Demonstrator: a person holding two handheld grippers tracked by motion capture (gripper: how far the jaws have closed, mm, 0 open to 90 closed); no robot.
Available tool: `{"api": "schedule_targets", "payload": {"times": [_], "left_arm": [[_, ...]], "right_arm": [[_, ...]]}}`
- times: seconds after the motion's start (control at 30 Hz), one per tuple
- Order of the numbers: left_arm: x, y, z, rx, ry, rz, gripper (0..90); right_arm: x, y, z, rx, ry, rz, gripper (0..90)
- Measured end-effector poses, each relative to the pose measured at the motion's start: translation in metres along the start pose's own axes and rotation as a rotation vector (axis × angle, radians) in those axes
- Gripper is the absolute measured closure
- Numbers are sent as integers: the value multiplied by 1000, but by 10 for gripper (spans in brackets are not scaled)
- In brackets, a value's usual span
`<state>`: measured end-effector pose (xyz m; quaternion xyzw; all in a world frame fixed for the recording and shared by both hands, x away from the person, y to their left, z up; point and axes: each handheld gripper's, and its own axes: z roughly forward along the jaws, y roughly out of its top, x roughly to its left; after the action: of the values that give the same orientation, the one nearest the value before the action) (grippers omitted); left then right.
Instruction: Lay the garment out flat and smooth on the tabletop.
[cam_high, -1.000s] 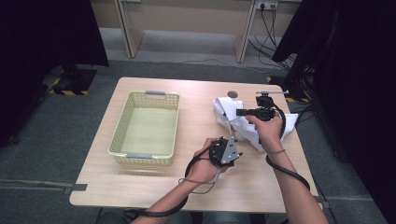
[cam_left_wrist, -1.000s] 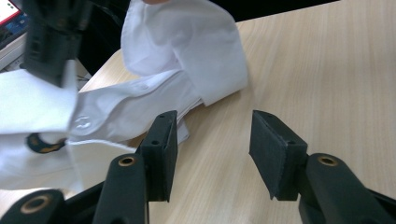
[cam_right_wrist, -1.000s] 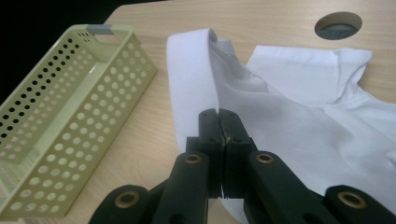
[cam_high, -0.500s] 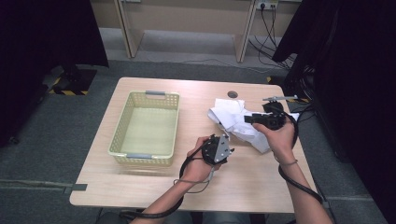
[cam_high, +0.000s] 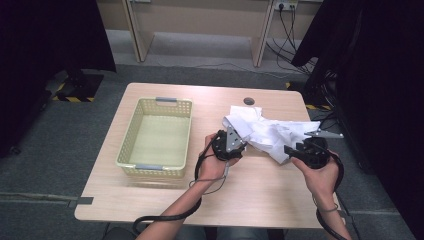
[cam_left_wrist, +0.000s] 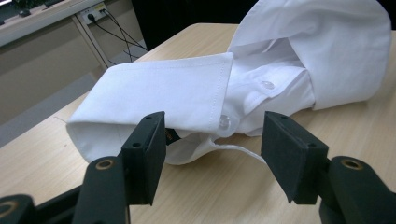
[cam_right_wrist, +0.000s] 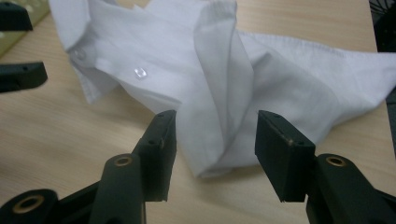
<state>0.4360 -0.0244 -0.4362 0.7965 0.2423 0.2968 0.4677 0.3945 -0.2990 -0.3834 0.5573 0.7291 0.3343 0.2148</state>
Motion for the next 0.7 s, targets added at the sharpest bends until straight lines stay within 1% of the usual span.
{"api": "schedule_targets", "payload": {"times": [0.03, 0.1, 0.13, 0.2, 0.23, 0.33, 0.4, 0.47, 0.53, 0.57, 0.7], "left_arm": [[0, 0, 2, -1, 7, 1, 402], [-1, 0, 7, -3, 16, -10, 405], [0, -1, 9, 0, 22, -12, 409], [0, -2, 13, 3, 27, -41, 412], [1, -3, 14, 10, 32, -40, 417], [2, -3, 18, 6, 37, -65, 425], [3, -3, 19, -6, 42, -82, 451], [4, -3, 19, -8, 43, -91, 493], [6, -3, 21, -10, 44, -95, 537], [6, -4, 22, -9, 42, -100, 557], [4, -3, 23, -10, 43, -84, 634]], "right_arm": [[0, -4, 2, 10, -10, 1, 487], [-2, -9, 9, 27, -1, 7, 487], [-2, -11, 13, 35, -7, 13, 491], [-2, -13, 20, 48, -6, 18, 530], [-3, -14, 24, 56, -2, 30, 549], [-3, -16, 33, 68, -5, 47, 626], [-2, -18, 37, 68, 2, 62, 697], [-1, -19, 40, 62, 16, 65, 797], [-1, -20, 43, 64, 32, 73, 855], [-1, -20, 44, 60, 37, 67, 875], [0, -21, 46, 61, 77, 81, 892]]}}
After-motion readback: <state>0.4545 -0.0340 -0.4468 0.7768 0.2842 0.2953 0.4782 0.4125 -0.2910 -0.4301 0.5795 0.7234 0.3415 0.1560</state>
